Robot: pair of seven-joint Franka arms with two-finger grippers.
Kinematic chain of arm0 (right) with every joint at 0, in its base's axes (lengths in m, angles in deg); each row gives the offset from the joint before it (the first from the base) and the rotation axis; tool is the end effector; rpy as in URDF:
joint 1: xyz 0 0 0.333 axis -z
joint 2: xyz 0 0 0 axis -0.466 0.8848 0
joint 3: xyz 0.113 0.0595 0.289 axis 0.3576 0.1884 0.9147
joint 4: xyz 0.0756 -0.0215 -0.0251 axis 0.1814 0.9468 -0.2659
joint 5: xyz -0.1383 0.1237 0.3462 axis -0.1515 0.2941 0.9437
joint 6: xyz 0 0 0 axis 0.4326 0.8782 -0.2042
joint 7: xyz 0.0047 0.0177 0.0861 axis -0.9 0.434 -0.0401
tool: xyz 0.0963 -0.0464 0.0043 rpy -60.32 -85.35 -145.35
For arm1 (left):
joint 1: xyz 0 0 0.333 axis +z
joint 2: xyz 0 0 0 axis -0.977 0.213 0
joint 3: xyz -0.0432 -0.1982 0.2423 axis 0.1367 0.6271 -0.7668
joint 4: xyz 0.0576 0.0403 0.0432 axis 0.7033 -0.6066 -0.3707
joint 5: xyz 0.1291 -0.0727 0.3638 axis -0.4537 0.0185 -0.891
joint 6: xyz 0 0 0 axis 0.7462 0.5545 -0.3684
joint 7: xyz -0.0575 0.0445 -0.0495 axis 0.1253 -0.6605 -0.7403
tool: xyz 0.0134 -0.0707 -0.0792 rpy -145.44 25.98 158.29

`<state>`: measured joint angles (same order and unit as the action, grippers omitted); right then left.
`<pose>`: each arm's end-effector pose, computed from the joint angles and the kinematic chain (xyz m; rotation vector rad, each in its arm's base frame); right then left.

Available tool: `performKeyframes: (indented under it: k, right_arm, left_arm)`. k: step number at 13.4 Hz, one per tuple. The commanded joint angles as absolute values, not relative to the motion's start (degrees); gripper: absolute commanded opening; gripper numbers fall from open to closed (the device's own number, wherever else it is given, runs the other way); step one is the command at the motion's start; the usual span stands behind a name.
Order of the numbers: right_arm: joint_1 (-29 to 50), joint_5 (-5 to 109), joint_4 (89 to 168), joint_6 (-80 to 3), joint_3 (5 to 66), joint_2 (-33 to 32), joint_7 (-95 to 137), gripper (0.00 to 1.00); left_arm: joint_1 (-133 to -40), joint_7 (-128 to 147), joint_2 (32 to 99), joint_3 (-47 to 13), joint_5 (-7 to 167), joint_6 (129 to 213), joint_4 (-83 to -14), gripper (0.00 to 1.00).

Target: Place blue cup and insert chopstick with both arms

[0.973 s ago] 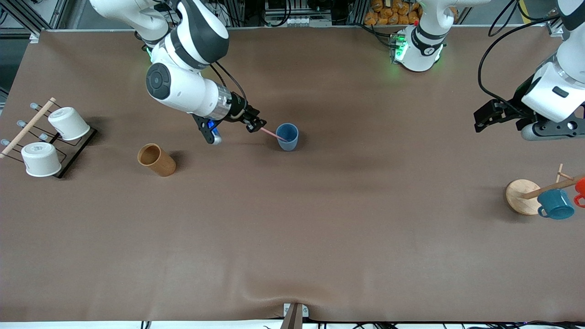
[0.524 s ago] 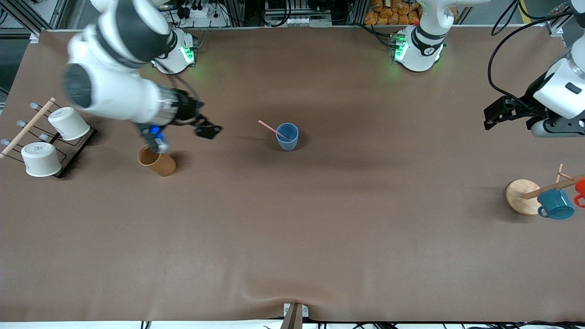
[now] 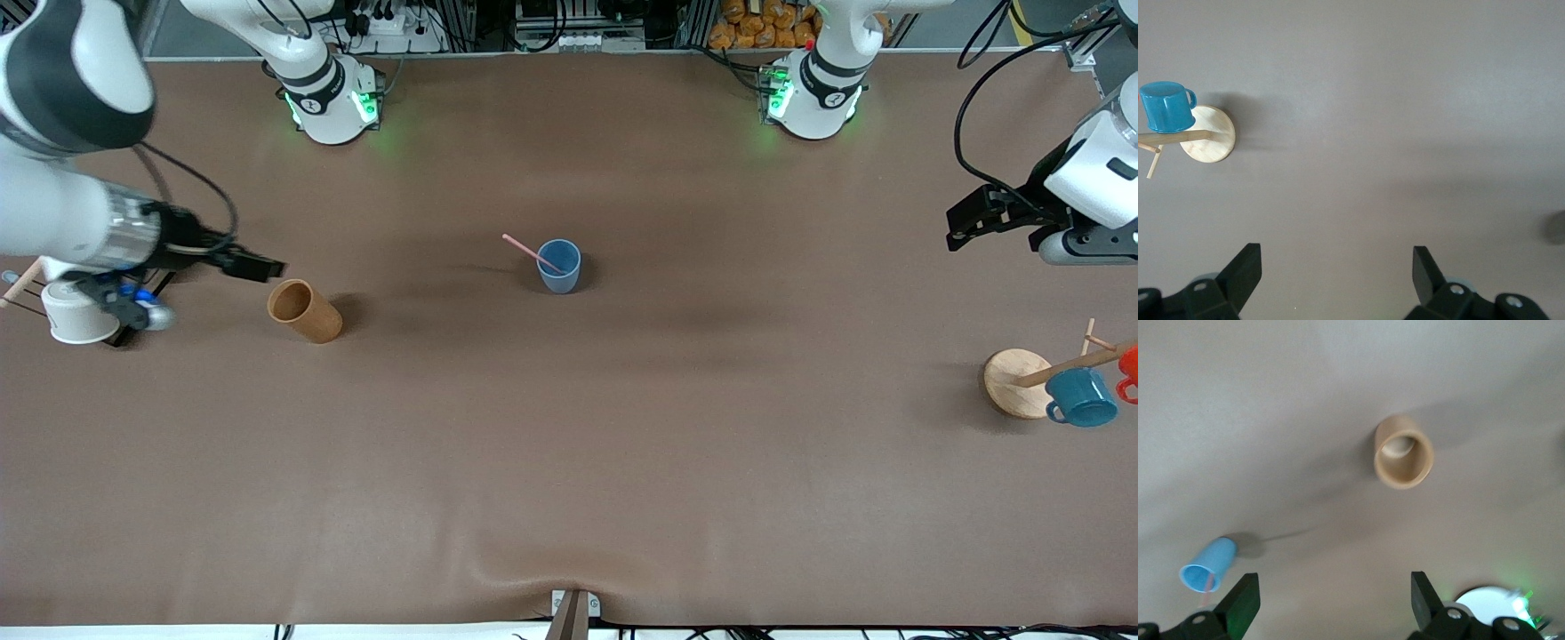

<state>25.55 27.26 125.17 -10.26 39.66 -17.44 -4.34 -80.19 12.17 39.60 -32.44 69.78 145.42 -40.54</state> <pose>0.5692 0.0310 0.5198 -2.9103 0.5218 0.4172 0.5530 -0.0494 0.6196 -3.1201 0.0385 -0.0207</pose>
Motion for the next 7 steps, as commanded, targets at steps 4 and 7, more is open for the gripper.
performKeyframes:
  k: [4,7]
  right_arm:
    - [28.38,19.33,120.80,-9.38,36.04,-18.12,17.50,1.00]
    - [31.97,19.33,122.98,-7.09,39.18,-23.38,17.42,1.00]
  left_arm:
    - [-79.72,13.56,36.50,-32.38,71.91,144.42,-41.98,1.00]
    - [-79.72,13.56,36.33,-32.38,72.00,144.33,-41.98,1.00]
